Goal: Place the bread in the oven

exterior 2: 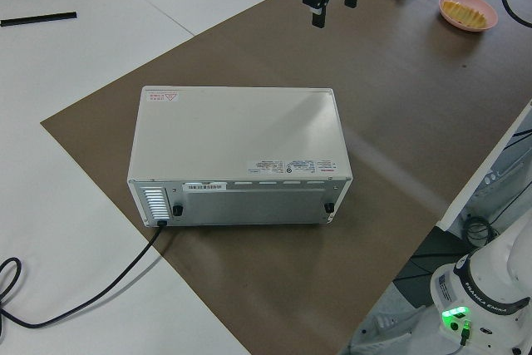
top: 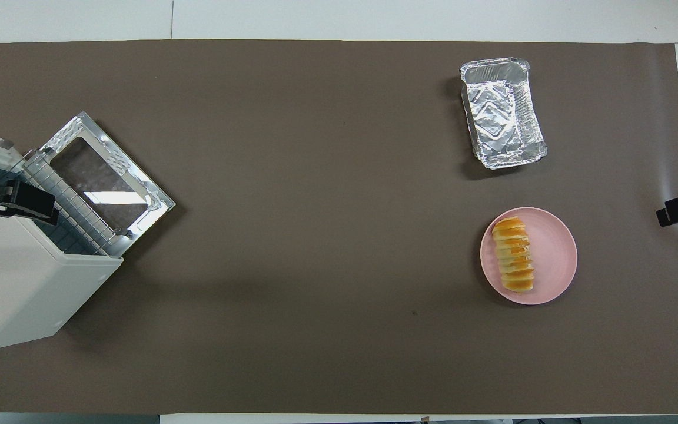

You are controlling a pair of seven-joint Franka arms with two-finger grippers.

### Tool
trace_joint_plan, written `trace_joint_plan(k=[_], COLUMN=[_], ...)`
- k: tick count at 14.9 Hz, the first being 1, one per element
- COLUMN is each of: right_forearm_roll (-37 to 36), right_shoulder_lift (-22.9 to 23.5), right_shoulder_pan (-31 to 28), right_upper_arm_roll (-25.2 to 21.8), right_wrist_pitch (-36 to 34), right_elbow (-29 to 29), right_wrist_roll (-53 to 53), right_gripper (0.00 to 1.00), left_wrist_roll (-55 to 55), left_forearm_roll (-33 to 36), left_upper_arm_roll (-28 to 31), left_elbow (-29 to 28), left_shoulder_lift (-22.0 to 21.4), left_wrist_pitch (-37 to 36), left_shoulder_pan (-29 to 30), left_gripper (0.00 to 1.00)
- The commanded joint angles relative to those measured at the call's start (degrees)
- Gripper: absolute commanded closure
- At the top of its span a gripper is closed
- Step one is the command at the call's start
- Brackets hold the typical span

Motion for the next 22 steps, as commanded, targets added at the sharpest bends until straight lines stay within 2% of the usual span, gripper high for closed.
trace_joint_plan(k=[1, 12, 14, 17, 20, 22], right_forearm_roll=[0.5, 0.5, 0.7, 0.7, 0.7, 0.8], right_shoulder_lift=[-0.6, -1.3, -4.0, -8.4, -9.0, -8.9], right_shoulder_pan=[-0.8, -0.4, -0.2, 3.4, 7.7, 8.6], right_upper_arm_roll=[0.5, 0.8, 1.2, 1.2, 1.2, 1.2], right_wrist_pitch=[-0.5, -0.3, 3.7, 12.1, 16.0, 20.1], right_elbow=[-0.7, -2.0, -7.8, -18.3, -23.6, -27.5], right_wrist_roll=[-0.8, -0.5, 0.1, 5.4, 11.1, 11.7], right_gripper=[0.0, 0.0, 0.0, 0.0, 0.0, 0.0], left_wrist_roll=[0.2, 0.2, 0.2, 0.2, 0.2, 0.2], left_forearm_roll=[-0.7, -0.7, -0.7, -0.7, -0.7, -0.7], left_upper_arm_roll=[-0.3, -0.3, -0.3, -0.3, -0.3, -0.3], left_elbow=[-1.1, -1.1, -1.1, -1.1, -1.1, -1.1], left_shoulder_lift=[-1.2, -1.3, -1.3, -1.3, -1.2, -1.3], left_wrist_pitch=[0.8, 0.7, 0.8, 0.8, 0.8, 0.7], left_shoulder_pan=[0.6, 0.6, 0.6, 0.6, 0.6, 0.6], left_gripper=[0.0, 0.0, 0.0, 0.0, 0.0, 0.0])
